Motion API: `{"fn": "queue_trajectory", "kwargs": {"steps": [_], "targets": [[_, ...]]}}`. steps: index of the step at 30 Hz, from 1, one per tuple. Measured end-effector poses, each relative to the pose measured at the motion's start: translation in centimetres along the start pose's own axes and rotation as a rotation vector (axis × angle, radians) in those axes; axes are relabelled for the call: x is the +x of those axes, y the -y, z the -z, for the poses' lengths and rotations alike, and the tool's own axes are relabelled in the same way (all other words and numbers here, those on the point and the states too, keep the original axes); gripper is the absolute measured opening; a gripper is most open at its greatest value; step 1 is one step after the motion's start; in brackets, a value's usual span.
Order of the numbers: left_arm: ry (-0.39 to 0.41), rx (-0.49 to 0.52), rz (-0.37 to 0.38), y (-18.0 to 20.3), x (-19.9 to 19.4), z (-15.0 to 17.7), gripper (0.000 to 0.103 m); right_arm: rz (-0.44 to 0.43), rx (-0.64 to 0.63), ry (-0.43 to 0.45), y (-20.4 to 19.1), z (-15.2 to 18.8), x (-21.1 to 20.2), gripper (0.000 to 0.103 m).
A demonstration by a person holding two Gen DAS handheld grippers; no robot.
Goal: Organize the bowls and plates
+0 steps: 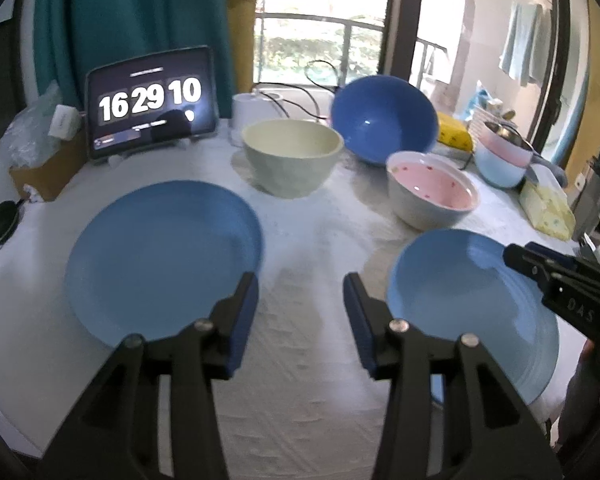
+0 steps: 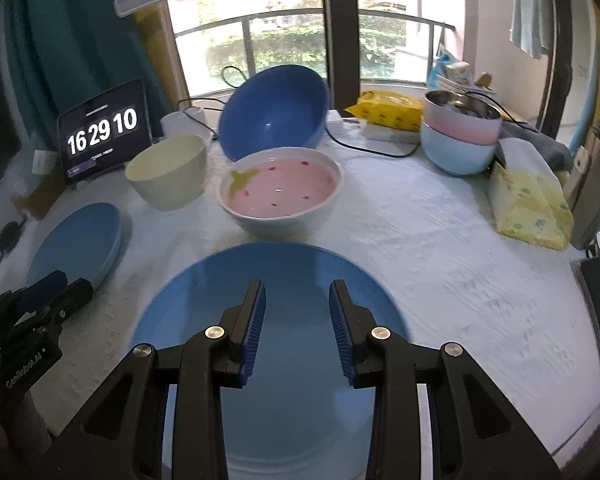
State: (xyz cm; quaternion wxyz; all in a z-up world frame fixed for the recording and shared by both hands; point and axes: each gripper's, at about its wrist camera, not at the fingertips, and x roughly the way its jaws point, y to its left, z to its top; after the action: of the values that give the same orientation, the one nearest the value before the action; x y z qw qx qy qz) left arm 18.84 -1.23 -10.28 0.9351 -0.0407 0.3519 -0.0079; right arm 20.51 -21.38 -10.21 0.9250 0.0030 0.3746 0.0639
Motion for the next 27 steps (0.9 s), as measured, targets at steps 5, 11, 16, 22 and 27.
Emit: {"fn": "queue_trajectory", "kwargs": {"steps": [5,11,16,22,27], "targets": [[0.022,-0.028,-0.038,-2.3,-0.3,-0.3,0.046,-0.012,-0.028,-0.006,-1.9,-0.3,0.3,0.035],[0.04,-0.049,-0.078,-5.1,-0.4,-0.5,0.046,-0.024,-0.063,-0.017,-4.3,-0.7,1.0,0.035],[0.05,-0.066,-0.105,-7.3,-0.4,-0.7,0.046,-0.04,-0.088,-0.029,-6.5,-1.1,1.8,0.035],[0.062,-0.093,-0.139,-10.1,-0.3,-0.8,0.046,-0.056,-0.122,-0.041,-8.8,-1.6,2.7,0.035],[0.056,-0.12,-0.164,-12.4,0.0,-0.5,0.046,-0.065,-0.154,-0.056,-10.7,-2.0,3.7,0.035]]}}
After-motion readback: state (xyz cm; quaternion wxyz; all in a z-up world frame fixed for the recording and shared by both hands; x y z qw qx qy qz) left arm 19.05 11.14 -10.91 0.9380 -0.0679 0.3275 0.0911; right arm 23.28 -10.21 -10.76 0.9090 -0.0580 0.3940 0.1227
